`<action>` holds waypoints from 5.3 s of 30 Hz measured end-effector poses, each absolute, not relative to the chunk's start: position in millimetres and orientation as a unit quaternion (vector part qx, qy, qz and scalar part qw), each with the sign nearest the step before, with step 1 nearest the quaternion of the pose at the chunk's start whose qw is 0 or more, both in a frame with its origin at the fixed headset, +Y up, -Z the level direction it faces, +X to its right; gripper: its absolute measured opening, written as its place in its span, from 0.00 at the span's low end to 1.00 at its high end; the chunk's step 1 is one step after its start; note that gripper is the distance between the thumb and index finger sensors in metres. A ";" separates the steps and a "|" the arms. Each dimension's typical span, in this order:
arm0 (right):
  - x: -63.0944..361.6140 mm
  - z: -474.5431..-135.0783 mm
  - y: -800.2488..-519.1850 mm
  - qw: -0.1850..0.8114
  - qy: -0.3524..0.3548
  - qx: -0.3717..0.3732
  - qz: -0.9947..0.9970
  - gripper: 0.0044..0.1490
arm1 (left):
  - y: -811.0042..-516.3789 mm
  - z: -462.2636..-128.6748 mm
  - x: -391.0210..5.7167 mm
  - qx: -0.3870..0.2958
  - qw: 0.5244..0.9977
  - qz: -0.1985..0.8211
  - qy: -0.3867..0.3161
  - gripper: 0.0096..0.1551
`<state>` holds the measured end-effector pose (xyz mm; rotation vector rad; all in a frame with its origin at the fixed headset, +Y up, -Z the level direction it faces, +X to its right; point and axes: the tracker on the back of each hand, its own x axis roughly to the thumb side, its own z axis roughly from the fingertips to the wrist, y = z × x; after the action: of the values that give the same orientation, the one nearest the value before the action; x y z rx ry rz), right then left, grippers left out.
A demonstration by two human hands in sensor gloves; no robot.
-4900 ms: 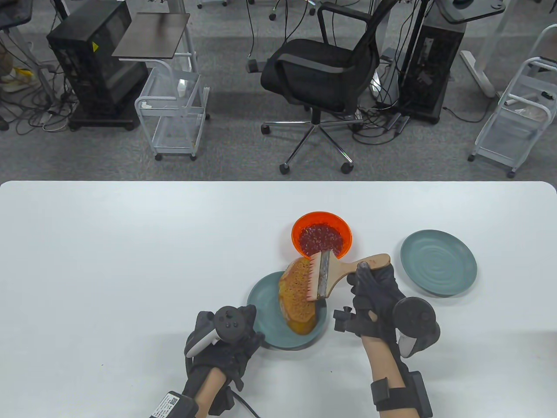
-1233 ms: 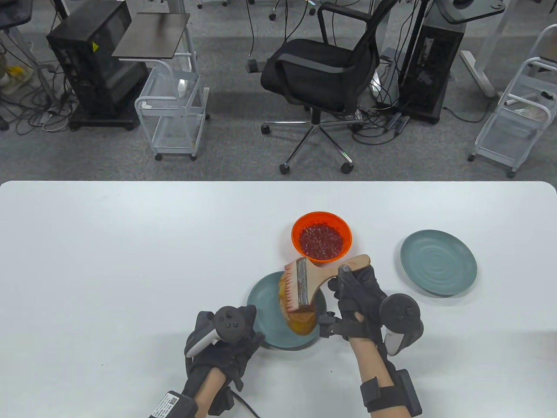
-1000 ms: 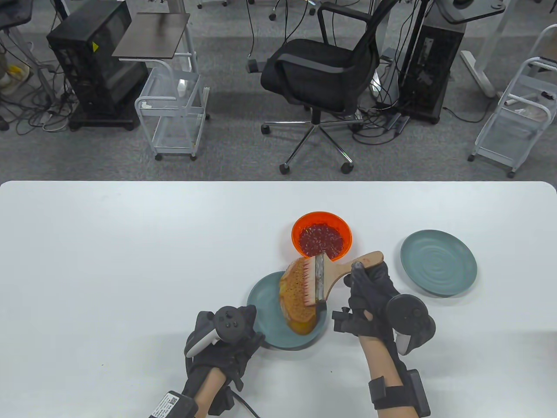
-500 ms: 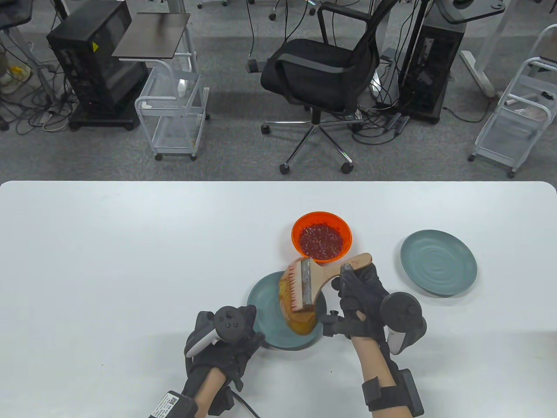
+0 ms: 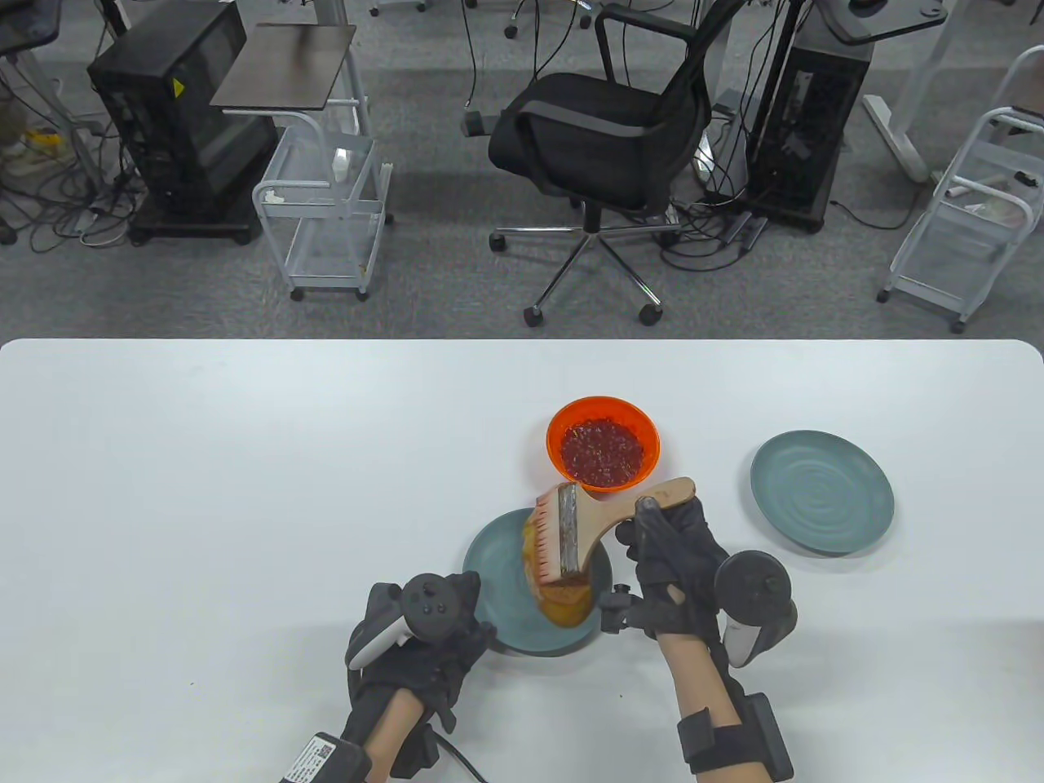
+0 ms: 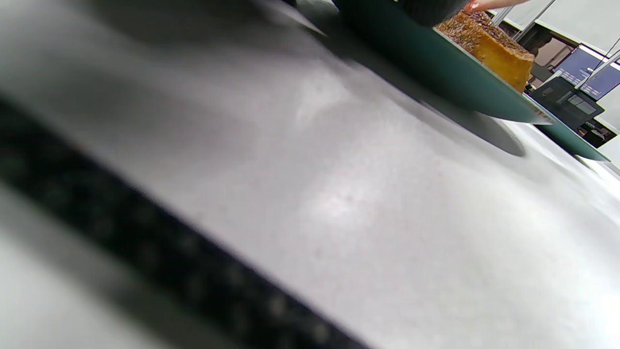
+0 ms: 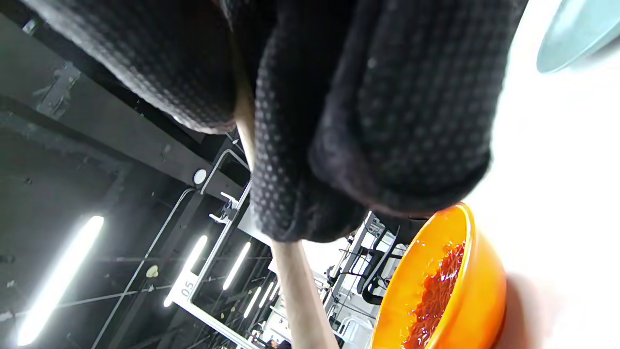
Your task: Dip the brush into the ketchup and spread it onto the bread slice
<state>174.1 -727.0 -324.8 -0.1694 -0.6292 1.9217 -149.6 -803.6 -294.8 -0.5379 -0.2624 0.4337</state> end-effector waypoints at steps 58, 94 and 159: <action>129.4 -473.5 -639.5 0.244 -0.206 0.024 0.947 0.26 | -804.2 -295.1 -150.1 -0.275 0.926 0.219 -0.134 0.40; 180.7 -340.3 -642.2 0.467 -0.285 -0.004 0.837 0.26 | -804.1 -295.5 -150.5 -0.276 0.926 0.220 -0.133 0.40; 188.1 -311.5 -707.2 0.508 -0.293 -0.027 0.810 0.27 | -804.5 -294.9 -150.2 -0.273 0.928 0.217 -0.131 0.40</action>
<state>188.1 -707.2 -311.5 -0.0654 -0.7061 1.9521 -150.2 -804.5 -294.9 -0.5597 -0.2681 0.4445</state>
